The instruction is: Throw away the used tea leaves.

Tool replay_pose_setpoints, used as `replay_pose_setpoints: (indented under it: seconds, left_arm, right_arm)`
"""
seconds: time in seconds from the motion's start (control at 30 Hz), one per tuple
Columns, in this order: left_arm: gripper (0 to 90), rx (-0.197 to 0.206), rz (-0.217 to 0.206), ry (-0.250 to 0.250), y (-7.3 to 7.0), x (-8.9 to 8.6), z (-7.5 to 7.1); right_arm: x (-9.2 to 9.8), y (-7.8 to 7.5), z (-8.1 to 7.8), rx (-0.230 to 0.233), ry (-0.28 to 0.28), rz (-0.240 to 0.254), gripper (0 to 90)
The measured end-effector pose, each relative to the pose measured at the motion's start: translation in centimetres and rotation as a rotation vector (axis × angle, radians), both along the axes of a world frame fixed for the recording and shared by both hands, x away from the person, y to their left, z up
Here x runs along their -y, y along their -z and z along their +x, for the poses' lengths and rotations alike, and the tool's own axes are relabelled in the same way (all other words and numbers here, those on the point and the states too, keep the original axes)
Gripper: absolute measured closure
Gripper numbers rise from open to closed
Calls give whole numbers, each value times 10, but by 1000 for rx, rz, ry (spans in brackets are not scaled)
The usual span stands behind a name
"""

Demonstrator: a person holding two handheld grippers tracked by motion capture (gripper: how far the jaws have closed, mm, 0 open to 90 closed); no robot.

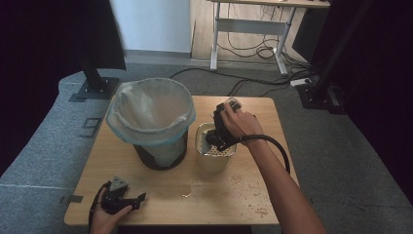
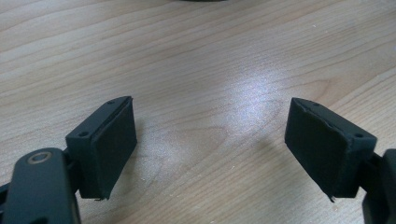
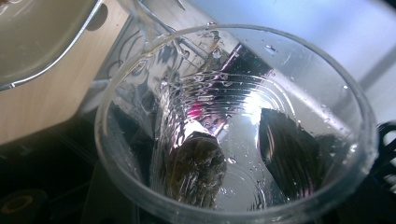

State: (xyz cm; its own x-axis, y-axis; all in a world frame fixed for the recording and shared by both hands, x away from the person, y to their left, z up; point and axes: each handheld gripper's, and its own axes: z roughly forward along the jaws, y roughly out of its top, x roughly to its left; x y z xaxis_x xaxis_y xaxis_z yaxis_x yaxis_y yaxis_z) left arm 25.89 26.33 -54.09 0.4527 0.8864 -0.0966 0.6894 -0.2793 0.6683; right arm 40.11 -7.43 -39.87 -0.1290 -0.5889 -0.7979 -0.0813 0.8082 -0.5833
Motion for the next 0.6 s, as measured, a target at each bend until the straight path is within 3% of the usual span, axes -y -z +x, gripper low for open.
replay_pose_setpoints:
  seconds: [0.03, 0.07, 0.1, 0.2, 0.23, 0.3, 0.4, 0.43, 0.47, 0.6]
  left_arm:
    - [163, 0, 2, 1, 0, 0, 0]
    - [161, -1, 3, 2, 0, 0, 0]
    - [161, -1, 4, 2, 0, 0, 1]
    - [159, 0, 7, 4, 0, 1, 1]
    - [159, -1, 7, 5, 0, 1, 1]
    - [159, -1, 4, 3, 0, 0, 1]
    - [159, 0, 7, 4, 0, 1, 1]
    - [159, 0, 7, 4, 0, 1, 1]
    - [159, 0, 6, 4, 0, 1, 1]
    - [159, 0, 7, 5, 0, 1, 1]
  right_arm:
    - [-1, 4, -1, 9, -9, -25, 450]
    - [-3, 12, -1, 29, -25, -94, 452]
    - [-3, 12, -1, 29, -25, -94, 452]
    - [-6, 18, 0, 45, -39, -171, 454]
    - [-6, 19, 0, 53, -44, -158, 455]
    - [-5, 18, 2, 95, -45, -233, 457]
    - [-6, 22, 1, 109, -53, -303, 457]
    - [-6, 22, 1, 109, -53, -303, 457]
    - [-9, 18, 2, 112, -44, -250, 457]
    - [-10, 19, 0, 120, -51, -250, 458]
